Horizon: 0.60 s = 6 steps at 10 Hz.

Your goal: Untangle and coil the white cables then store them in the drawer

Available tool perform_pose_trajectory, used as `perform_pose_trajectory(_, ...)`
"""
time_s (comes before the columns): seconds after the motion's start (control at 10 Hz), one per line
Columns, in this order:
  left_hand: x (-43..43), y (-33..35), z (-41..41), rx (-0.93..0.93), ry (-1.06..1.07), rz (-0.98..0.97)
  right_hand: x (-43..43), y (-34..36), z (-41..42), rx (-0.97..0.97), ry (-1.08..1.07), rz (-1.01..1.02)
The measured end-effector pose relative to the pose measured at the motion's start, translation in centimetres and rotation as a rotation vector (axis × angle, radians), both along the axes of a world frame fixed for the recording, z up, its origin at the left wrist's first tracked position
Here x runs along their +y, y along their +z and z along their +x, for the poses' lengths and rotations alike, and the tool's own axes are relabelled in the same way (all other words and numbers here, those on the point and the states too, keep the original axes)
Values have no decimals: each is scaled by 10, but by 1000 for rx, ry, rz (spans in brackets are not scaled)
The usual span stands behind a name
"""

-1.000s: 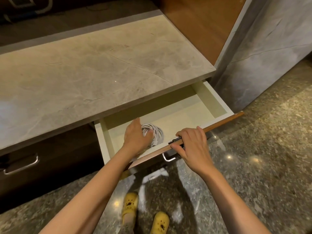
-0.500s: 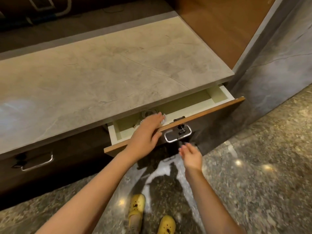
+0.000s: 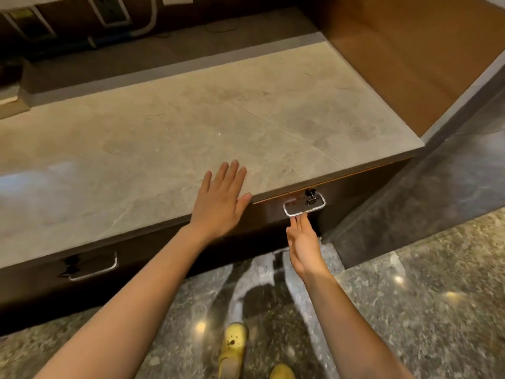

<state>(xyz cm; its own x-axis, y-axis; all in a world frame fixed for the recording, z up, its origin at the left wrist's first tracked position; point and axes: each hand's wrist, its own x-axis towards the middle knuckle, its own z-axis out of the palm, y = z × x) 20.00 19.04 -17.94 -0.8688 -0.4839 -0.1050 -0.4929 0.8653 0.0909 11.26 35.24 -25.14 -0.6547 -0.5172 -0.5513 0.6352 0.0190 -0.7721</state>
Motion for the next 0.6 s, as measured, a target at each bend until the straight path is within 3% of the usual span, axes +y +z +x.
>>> perform_pose_trajectory(0.2, 2, 4, 0, -47, 4, 45, -11, 0, -6, -29, 100, 87)
perform_pose_trajectory(0.4, -4, 33, -5, -228, -34, 207, 8, 33, -25, 40, 459, 399)
perform_pose_trajectory(0.5, 0, 60, -12, -304, -19, 301, 10, 76, -28, 101, 724, 589)
perform_pose_trajectory(0.6, 1, 90, -15, -423, -116, 418, 10, 128, -34, 215, 898, 645)
